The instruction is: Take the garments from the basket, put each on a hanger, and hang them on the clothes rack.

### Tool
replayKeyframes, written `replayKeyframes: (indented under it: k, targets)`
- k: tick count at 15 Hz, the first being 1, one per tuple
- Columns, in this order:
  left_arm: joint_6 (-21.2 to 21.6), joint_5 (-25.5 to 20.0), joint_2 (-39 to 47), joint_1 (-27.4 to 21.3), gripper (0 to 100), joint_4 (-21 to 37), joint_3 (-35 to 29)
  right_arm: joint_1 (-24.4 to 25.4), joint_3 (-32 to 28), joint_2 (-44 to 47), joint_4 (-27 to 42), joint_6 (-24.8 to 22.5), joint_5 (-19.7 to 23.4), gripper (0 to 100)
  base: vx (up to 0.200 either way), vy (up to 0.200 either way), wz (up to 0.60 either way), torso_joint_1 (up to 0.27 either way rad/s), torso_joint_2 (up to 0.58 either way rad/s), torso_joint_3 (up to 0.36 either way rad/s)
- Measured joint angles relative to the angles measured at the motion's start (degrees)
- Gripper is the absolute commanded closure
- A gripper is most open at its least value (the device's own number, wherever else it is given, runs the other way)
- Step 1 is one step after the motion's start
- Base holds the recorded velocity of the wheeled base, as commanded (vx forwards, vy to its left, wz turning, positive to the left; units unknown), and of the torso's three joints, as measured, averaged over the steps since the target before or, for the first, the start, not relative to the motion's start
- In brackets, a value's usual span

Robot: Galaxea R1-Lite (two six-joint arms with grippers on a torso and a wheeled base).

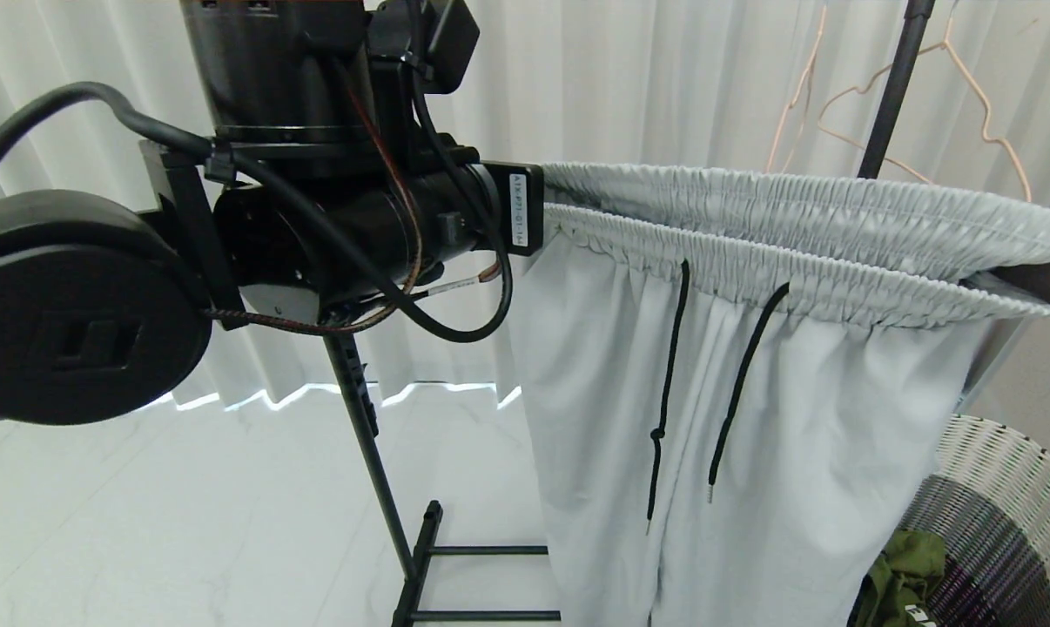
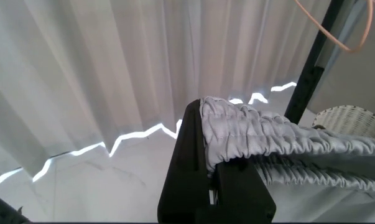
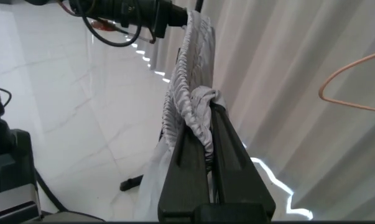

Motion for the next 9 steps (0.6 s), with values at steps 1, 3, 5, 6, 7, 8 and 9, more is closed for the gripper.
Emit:
replayKeyframes:
  k: [1,3,5,6,7,8,9]
  targets:
    - [0.0,-0.1,-0.9,0.0,100,0.0,1.0,-0.3,0.0,0.1,0.0,0.0,-0.1,100,0.000,0.000,0.00,0.000,0.00,0.000]
    - [0.1,-0.8,-3.6,-0.2,100,0.4,4.1,-1.7,-0.4,1.1,-0.3,0.0,-0.1,100,0.000,0.000,0.00,0.000,0.00,0.000]
    - [0.5,-2.2,-7.8,-0.6,100,2.4,7.6,-3.1,-2.0,3.4,-0.5,0.0,-0.2,100,0.000,0.000,0.00,0.000,0.00,0.000]
    - [0.7,-2.8,-10.3,-1.1,100,4.2,8.9,-3.7,-3.6,5.1,-0.7,0.1,-0.3,100,0.000,0.000,0.00,0.000,0.00,0.000]
    - [0.8,-3.5,-13.1,-1.7,100,6.5,9.9,-4.3,-6.0,7.3,-1.0,0.1,-0.5,100,0.000,0.000,0.00,0.000,0.00,0.000]
    - [0.8,-3.9,-16.0,-2.7,100,8.6,10.5,-4.7,-8.6,9.5,-1.3,0.2,-0.6,100,0.000,0.000,0.00,0.000,0.00,0.000]
    - [1.0,-4.2,-18.8,-4.0,100,10.3,10.9,-4.9,-11.4,11.8,-1.5,0.2,-0.7,100,0.000,0.000,0.00,0.000,0.00,0.000]
